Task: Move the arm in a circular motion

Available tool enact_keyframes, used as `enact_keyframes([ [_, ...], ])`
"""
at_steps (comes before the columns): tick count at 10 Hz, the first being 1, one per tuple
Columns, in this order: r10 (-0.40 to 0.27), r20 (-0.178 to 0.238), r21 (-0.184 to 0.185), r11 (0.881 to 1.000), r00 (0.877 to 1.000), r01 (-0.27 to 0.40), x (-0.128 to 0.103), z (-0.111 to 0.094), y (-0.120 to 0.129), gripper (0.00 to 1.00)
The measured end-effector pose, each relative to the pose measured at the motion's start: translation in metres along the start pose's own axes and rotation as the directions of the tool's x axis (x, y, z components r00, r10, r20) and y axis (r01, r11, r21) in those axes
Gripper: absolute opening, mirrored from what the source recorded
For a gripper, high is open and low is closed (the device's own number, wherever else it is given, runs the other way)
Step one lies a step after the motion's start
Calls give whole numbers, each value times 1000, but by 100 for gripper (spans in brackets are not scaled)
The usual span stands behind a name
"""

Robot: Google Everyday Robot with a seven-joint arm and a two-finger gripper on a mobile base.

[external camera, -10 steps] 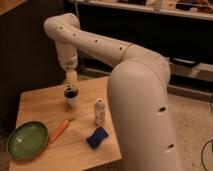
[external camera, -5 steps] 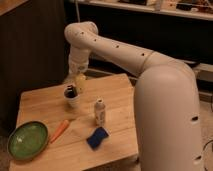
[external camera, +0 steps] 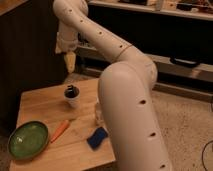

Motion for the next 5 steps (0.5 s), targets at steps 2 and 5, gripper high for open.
enact_keyframes([
  [2,25,-8,19,1000,1000,-25,13,-4,-25,80],
  [5,62,-12,48,997,998,-62,30,-16,-26,80],
])
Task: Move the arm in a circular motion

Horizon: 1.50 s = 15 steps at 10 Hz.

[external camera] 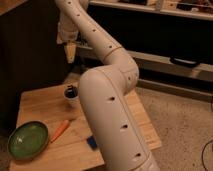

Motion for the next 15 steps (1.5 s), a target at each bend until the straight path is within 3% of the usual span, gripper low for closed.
enact_keyframes([
  [5,89,-6,51,995,996,-89,34,-22,37,80],
  [8,204,-7,100,974,979,-203,71,-43,85,80],
  [11,325,-2,150,935,946,-321,111,-65,140,80],
  [12,390,0,171,907,921,-385,131,-75,169,80],
  [13,427,-1,181,890,904,-419,141,-80,185,80],
  [15,514,-1,205,840,858,-503,164,-91,228,80],
])
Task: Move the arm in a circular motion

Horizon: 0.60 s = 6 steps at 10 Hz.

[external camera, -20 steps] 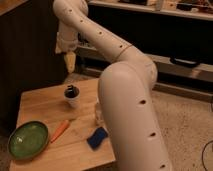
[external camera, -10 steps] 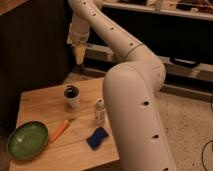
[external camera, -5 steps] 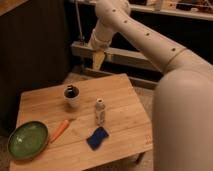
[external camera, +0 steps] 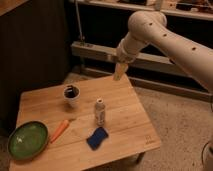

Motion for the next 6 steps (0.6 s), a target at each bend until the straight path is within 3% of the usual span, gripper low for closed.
enact_keyframes([
  [3,144,-20,21,989,989,-144,64,-14,55,80],
  [4,178,-23,10,984,984,-177,82,-10,83,80],
  [6,193,-11,-35,980,981,-194,96,0,113,80],
])
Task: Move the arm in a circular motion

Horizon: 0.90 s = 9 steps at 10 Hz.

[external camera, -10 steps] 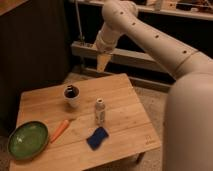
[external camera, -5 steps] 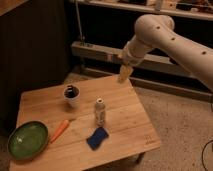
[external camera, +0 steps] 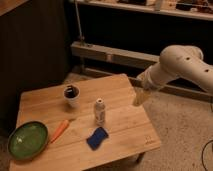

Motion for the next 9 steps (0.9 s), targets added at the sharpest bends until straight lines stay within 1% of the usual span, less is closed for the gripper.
enact_keyframes([
  [1,-10,13,-51,999,1000,11,5,11,16,80],
  [2,-23,17,-80,997,1000,24,5,18,23,80],
  [3,-45,22,-112,993,999,47,-2,26,30,80],
  [4,-78,30,-153,985,996,82,-17,36,39,80],
  [5,-107,39,-182,977,993,113,-33,44,44,80],
  [7,-165,61,-253,951,984,175,-78,65,58,80],
  [8,-197,77,-300,930,977,211,-108,79,66,80],
  [9,-223,89,-341,909,971,240,-131,90,73,80],
])
